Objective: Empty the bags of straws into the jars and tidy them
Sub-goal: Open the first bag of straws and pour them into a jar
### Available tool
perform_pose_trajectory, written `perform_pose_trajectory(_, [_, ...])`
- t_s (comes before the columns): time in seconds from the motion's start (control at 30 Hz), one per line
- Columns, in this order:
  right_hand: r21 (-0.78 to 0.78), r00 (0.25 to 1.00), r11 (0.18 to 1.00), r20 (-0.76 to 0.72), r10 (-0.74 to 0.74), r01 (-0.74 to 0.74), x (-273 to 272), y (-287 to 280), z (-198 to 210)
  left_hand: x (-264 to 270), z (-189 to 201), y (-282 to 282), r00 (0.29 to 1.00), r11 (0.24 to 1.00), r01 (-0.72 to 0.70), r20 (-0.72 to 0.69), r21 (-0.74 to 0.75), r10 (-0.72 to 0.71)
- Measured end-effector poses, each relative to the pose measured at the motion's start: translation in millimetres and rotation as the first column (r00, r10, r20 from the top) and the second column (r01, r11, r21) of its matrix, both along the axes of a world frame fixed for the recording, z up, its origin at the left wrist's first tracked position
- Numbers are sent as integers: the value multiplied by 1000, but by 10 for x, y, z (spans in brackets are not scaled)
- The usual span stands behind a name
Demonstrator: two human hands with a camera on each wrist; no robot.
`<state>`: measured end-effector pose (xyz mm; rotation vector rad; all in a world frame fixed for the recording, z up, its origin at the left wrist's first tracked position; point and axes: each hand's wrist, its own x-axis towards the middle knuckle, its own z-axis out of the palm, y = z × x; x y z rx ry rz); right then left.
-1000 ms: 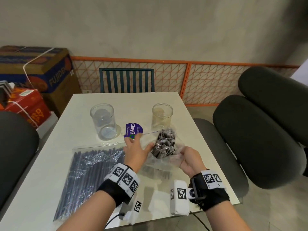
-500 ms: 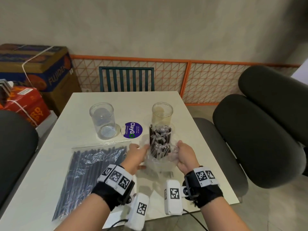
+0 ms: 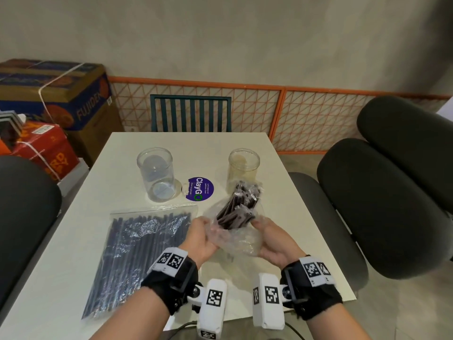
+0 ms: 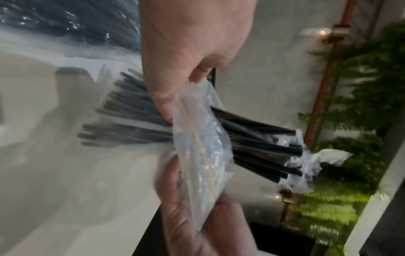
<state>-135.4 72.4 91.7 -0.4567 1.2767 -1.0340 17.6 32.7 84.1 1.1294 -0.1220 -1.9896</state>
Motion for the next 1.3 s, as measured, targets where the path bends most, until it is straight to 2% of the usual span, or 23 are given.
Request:
perform_pose_trajectory(0.07, [-30, 992, 993, 59, -111, 113, -10, -82, -28, 4, -35, -16, 987, 981, 159, 55, -107, -154])
perform_pose_trajectory(0.13, [-17, 981, 987, 119, -156, 159, -12, -128, 1, 27, -55, -75, 926, 923, 346, 219, -168, -307])
perform_pose_trajectory(0.2, [11, 969, 982, 156, -190, 191, -31, -171, -9, 70, -58, -111, 858, 873, 451, 358, -183, -369])
perform_pose_trajectory(0.23, [34, 966, 981, 169, -194, 191, -29, -176, 9, 88, -78, -142, 848, 877, 453, 381, -160, -368])
perform_pose_trajectory(0.3, [46, 966, 982, 173, -189, 184, -43, -186, 12, 129, -74, -179, 871, 915, 393, 354, -89, -340])
perform_pose_trajectory(0.4, [58, 967, 986, 193, -165, 156, -23, -177, 81, 189, -106, -228, 931, 949, 313, 207, -37, -300])
perform_pose_trajectory(0.53, [36, 977, 994, 184, -105, 100, 5, -185, 207, 234, 51, -233, 911, 921, 388, 165, -31, -379])
perform_pose_trajectory(0.67, [-97, 996, 992, -6, -84, 83, -23, -342, 330, 309, 412, -279, 873, 859, 486, 124, -161, -471])
perform_pose_trajectory(0.83, [-347, 968, 931, -251, 20, -109, 7, -497, 796, 405, 729, -596, 855, 817, 507, 45, -274, -516])
perform_pose_trajectory(0.97, [-480, 910, 858, -412, -37, -182, 104, -607, 1020, 334, 925, -742, 782, 727, 623, 209, -287, -587])
perform_pose_trajectory(1.07, [-495, 896, 850, -439, -64, -181, 74, -694, 1089, 289, 989, -826, 770, 683, 638, 269, -355, -579])
perform_pose_trajectory(1.1, [-487, 875, 851, -479, -73, -196, 58, -714, 1115, 275, 1001, -848, 763, 658, 646, 303, -387, -571])
perform_pose_trajectory(1.13, [-468, 816, 855, -570, -99, -223, 38, -743, 1140, 245, 1018, -872, 763, 638, 646, 331, -419, -554])
perform_pose_trajectory(1.2, [-394, 601, 883, -780, -176, -253, -13, -805, 1171, 173, 1026, -962, 793, 623, 609, 378, -492, -477])
perform_pose_trajectory(1.23, [-378, 521, 889, -829, -202, -256, -45, -849, 1162, 132, 1001, -1039, 823, 628, 568, 366, -532, -434])
perform_pose_trajectory(1.3, [-389, 519, 880, -830, -206, -273, -122, -951, 1163, 45, 968, -1184, 863, 630, 505, 330, -590, -383])
